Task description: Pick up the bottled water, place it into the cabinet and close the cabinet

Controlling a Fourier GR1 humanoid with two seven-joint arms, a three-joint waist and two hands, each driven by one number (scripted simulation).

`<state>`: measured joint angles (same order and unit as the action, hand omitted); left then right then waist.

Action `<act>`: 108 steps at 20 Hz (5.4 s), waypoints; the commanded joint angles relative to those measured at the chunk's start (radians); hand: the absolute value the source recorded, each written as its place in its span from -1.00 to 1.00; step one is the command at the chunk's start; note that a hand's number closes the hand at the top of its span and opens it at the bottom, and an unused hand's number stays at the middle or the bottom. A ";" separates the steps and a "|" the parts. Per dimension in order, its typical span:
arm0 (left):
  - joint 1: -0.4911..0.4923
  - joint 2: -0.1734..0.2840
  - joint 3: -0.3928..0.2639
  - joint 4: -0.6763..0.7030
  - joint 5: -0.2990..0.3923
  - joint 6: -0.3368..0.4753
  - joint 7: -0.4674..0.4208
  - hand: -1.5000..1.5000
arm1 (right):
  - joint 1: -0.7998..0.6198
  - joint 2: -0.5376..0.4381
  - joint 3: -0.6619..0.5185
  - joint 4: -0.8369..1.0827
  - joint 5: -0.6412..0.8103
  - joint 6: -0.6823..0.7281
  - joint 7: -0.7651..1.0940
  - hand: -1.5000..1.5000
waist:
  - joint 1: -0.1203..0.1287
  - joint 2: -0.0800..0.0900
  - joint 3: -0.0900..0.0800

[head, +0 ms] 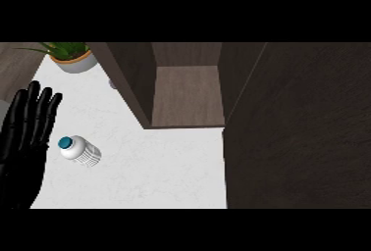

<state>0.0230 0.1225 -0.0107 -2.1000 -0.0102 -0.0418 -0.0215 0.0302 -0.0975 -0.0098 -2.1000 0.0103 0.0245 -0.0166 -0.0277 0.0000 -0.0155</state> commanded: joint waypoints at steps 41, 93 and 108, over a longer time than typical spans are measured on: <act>0.171 -0.072 0.271 0.312 0.062 0.014 -0.037 -1.00 | 0.809 0.039 0.330 -0.529 -0.053 0.150 0.035 -1.00 | 0.001 -0.005 0.015; -0.359 -0.017 0.429 1.791 0.109 -0.307 -0.971 1.00 | 0.990 -0.070 0.294 -0.447 -0.112 0.201 -0.231 -1.00 | 0.009 0.000 0.014; -0.423 -0.121 0.183 1.655 0.234 -0.243 -0.819 1.00 | 0.997 -0.063 0.345 -0.461 -0.080 0.178 -0.209 -1.00 | 0.024 -0.007 0.016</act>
<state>-0.3743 0.0198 0.2446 -0.4118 0.1645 -0.2646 -0.8917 1.0443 -0.1601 0.3367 -2.4853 -0.0426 0.2179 -0.2836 -0.0134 -0.0075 0.0029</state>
